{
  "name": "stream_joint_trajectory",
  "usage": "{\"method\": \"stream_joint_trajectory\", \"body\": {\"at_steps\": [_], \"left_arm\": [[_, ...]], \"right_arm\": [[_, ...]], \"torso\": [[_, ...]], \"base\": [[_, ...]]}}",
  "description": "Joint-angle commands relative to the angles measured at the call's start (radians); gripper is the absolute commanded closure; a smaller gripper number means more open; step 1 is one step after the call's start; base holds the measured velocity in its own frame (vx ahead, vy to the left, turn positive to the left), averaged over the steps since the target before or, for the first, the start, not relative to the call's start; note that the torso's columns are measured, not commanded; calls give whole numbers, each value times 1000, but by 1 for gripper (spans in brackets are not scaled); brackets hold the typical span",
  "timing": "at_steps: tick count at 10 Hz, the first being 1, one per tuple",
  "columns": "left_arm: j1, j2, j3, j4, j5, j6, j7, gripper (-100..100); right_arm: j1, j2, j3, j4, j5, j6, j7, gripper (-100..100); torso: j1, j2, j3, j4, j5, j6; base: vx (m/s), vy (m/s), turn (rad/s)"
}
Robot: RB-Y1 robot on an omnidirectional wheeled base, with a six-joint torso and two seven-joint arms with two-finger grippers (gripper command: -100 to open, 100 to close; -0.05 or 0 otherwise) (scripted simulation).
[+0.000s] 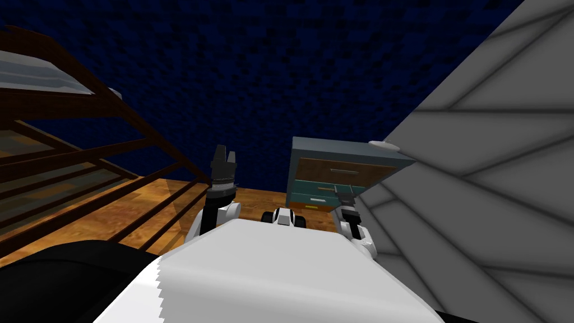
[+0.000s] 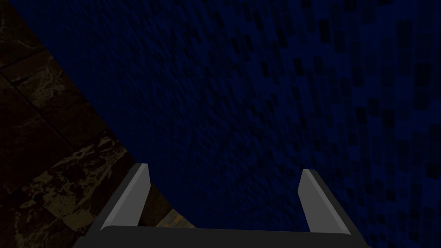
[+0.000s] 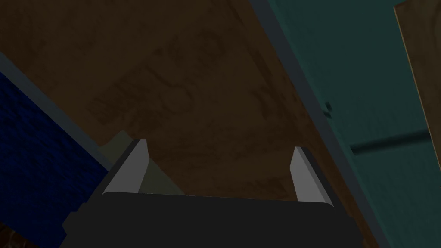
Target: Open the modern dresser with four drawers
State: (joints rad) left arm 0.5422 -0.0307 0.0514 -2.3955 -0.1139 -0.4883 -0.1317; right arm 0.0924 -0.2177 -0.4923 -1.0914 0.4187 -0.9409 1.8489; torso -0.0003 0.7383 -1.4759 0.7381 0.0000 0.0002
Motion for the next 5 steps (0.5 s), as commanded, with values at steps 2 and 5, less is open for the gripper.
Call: {"method": "stream_joint_trajectory", "body": {"at_steps": [2, 5], "left_arm": [[0, 0, 0, 0, 0, 0, 0, 0], [0, 0, 0, 0, 0, 0, 0, 0]], "right_arm": [[-1, 20, -35, 66, 45, -22, 109, -100], [-5, 30, -51, 100, 64, -33, 192, -100]], "torso": [[0, 0, 0, 0, 0, 0], [0, 0, 0, 0, 0, 0]], "base": [[5, 9, 59], [4, 6, 55]]}}
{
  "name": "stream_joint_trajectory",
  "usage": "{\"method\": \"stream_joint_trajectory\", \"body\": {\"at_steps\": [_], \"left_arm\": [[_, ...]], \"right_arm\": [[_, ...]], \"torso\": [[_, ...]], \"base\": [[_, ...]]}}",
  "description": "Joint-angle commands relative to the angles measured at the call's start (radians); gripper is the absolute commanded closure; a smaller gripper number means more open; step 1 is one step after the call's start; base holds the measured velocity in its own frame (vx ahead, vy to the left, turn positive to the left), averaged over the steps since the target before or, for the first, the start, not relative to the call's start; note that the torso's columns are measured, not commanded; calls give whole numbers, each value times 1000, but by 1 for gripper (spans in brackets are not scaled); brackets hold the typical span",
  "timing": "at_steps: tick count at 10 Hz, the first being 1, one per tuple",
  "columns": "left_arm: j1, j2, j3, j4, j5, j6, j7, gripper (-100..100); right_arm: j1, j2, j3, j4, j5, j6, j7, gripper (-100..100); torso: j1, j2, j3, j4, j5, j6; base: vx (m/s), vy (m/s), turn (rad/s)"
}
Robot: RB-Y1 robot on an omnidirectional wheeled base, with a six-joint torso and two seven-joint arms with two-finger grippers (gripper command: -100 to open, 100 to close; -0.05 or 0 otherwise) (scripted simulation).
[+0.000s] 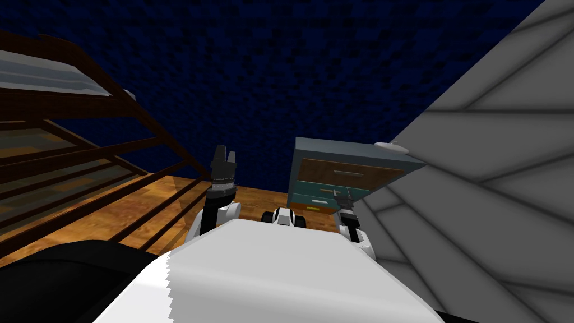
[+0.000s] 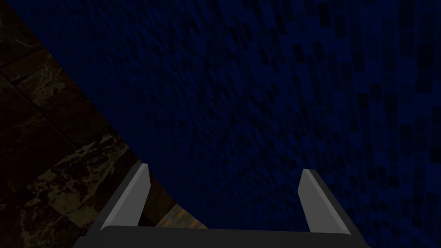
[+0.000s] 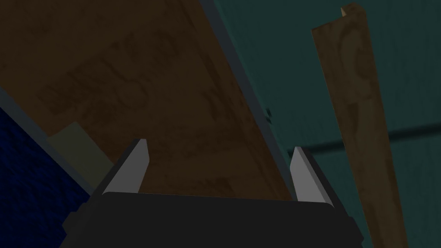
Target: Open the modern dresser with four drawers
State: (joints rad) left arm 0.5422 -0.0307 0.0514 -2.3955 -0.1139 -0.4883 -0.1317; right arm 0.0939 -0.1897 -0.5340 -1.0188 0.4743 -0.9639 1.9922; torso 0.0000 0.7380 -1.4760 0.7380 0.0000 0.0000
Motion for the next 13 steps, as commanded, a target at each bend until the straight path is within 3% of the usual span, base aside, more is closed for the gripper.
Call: {"method": "stream_joint_trajectory", "body": {"at_steps": [1, 7, 8, 13], "left_arm": [[0, 0, 0, 0, 0, 0, 0, 0], [0, 0, 0, 0, 0, 0, 0, 0], [0, 0, 0, 0, 0, 0, 0, 0], [0, 0, 0, 0, 0, 0, 0, 0]], "right_arm": [[-9, 16, -24, 58, 27, -20, 77, -100], [-13, 72, -62, 134, 73, -46, 218, -100], [-13, 72, -62, 134, 73, -46, 218, -100], [-15, 153, -87, 182, 103, -64, 297, -100]], "torso": [[0, 0, 0, 0, 0, 0], [-2, -10, -4, -9, -10, -7], [-3, -11, -5, -10, -11, -7], [1, -9, -4, -8, -10, -8]], "base": [[3, 6, 89], [1, -4, 45], [-6, 0, 34], [3, -3, 35]]}}
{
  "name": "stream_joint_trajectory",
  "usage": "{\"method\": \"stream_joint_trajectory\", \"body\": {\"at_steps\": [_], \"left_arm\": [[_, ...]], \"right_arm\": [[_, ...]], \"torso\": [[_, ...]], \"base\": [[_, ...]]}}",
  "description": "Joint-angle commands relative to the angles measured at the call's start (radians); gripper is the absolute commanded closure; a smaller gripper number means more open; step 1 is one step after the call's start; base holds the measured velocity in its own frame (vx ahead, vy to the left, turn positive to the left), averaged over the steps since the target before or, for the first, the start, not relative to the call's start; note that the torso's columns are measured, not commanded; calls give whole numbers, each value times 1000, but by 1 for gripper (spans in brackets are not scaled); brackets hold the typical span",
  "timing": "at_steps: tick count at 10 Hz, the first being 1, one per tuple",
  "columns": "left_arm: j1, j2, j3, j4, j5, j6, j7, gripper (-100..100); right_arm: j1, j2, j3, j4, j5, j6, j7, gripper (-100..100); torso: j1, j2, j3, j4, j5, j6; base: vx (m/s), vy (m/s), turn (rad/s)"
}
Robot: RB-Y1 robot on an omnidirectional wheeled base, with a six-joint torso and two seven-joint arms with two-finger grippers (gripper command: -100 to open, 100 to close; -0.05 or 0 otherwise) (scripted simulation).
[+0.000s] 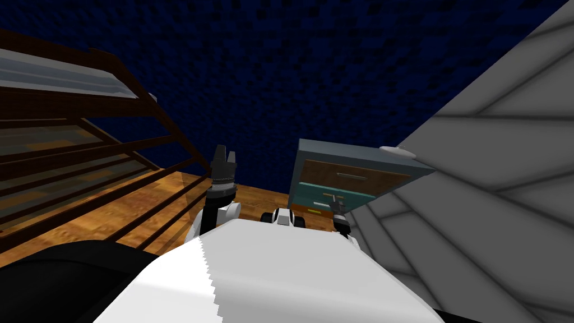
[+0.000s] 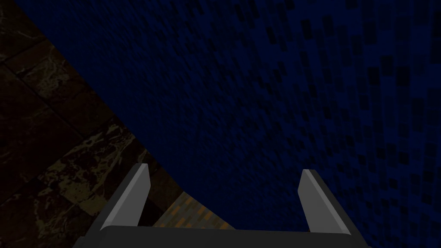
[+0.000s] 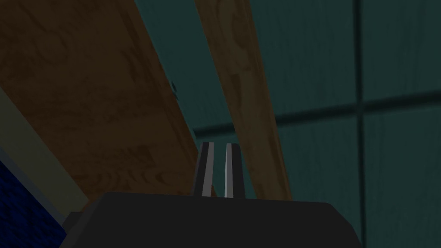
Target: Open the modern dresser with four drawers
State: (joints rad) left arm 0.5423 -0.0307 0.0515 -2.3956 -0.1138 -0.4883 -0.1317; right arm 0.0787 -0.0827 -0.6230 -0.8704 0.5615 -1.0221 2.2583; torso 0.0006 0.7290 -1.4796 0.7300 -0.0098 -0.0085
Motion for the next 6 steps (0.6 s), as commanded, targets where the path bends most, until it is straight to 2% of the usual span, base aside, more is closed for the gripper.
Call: {"method": "stream_joint_trajectory", "body": {"at_steps": [1, 2, 3, 4, 5, 6], "left_arm": [[0, 0, 0, 0, 0, 0, 0, 0], [0, 0, 0, 0, 0, 0, 0, 0], [0, 0, 0, 0, 0, 0, 0, 0], [0, 0, 0, 0, 0, 0, 0, 0], [0, 0, 0, 0, 0, 0, 0, 0], [0, 0, 0, 0, 0, 0, 0, 0]], "right_arm": [[0, 46, 2, 34, 16, -6, 30, -100], [0, 46, 2, 34, 16, -6, 30, -100], [0, 75, -3, 43, 22, -10, 47, -100], [0, 76, -3, 43, 22, -10, 47, -100], [0, 103, -7, 50, 27, -12, 57, -100], [0, 103, -7, 50, 27, -12, 57, -100]], "torso": [[0, -1, 0, -2, -3, -2], [-1, -3, -1, -4, -5, -3], [0, -4, -2, -4, -4, -3], [1, -5, -2, -6, -7, -6], [1, -6, -3, -6, -7, -5], [1, -8, -3, -8, -9, -8]], "base": [[6, -17, 10], [-6, -12, 0], [-4, -11, 14], [-4, -2, 13], [4, -3, -12], [2, 0, 23]]}}
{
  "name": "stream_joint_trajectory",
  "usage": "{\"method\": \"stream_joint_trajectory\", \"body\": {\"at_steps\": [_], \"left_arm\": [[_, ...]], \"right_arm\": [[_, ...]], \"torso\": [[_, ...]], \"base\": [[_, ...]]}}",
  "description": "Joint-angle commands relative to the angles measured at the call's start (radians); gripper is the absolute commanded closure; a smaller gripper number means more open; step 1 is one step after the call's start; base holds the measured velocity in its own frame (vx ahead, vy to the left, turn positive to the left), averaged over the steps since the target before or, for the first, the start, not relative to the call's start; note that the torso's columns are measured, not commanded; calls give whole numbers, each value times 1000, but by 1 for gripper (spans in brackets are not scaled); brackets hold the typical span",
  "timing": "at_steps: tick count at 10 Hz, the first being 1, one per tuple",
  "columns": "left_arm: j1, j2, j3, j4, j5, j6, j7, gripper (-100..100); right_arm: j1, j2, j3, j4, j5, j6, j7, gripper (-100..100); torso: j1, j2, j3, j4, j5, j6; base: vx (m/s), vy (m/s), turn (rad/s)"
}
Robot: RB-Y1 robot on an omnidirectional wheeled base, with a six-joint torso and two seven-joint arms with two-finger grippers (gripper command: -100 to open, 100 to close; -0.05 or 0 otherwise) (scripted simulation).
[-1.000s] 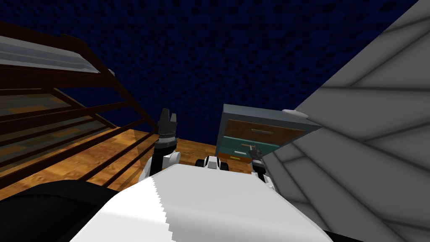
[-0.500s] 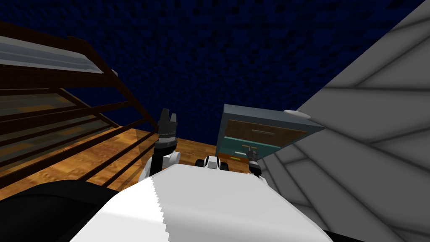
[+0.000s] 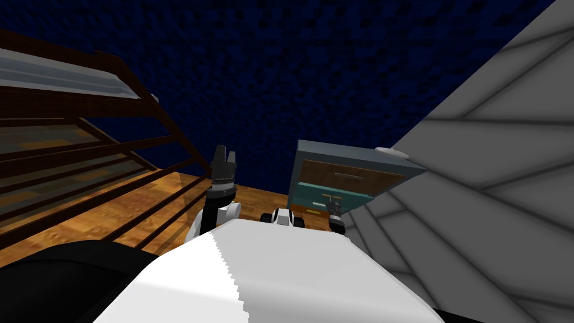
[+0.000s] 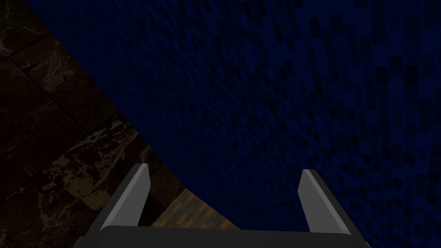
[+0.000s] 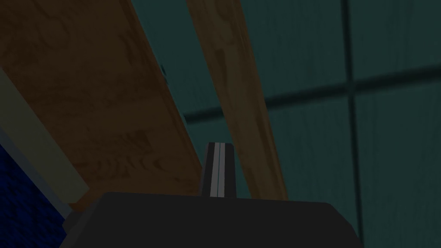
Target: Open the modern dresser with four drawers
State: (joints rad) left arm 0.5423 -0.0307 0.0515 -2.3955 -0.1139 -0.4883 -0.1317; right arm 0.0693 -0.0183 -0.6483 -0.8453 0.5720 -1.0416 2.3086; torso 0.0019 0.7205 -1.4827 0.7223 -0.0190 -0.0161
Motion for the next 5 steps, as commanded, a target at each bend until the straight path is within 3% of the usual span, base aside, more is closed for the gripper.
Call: {"method": "stream_joint_trajectory", "body": {"at_steps": [1, 3, 4, 5], "left_arm": [[0, 0, 0, 0, 0, 0, 0, 0], [0, 0, 0, 0, 0, 0, 0, 0], [0, 0, 0, 0, 0, 0, 0, 0], [0, 0, 0, 0, 0, 0, 0, 0]], "right_arm": [[10, 38, 19, 25, 16, 7, 7, -100], [10, 55, 17, 28, 18, 6, 12, -100], [3, 38, 11, 40, 12, -5, 15, -100], [46, 44, 42, -1, -31, 8, 28, -100]], "torso": [[0, -1, 0, 0, 0, 0], [-1, 2, 0, 5, 7, 7], [-1, 11, 3, 12, 16, 13], [-3, 17, 7, 15, 18, 16]], "base": [[-7, 3, 11], [-6, 39, 75], [6, 17, 10], [35, -10, 158]]}}
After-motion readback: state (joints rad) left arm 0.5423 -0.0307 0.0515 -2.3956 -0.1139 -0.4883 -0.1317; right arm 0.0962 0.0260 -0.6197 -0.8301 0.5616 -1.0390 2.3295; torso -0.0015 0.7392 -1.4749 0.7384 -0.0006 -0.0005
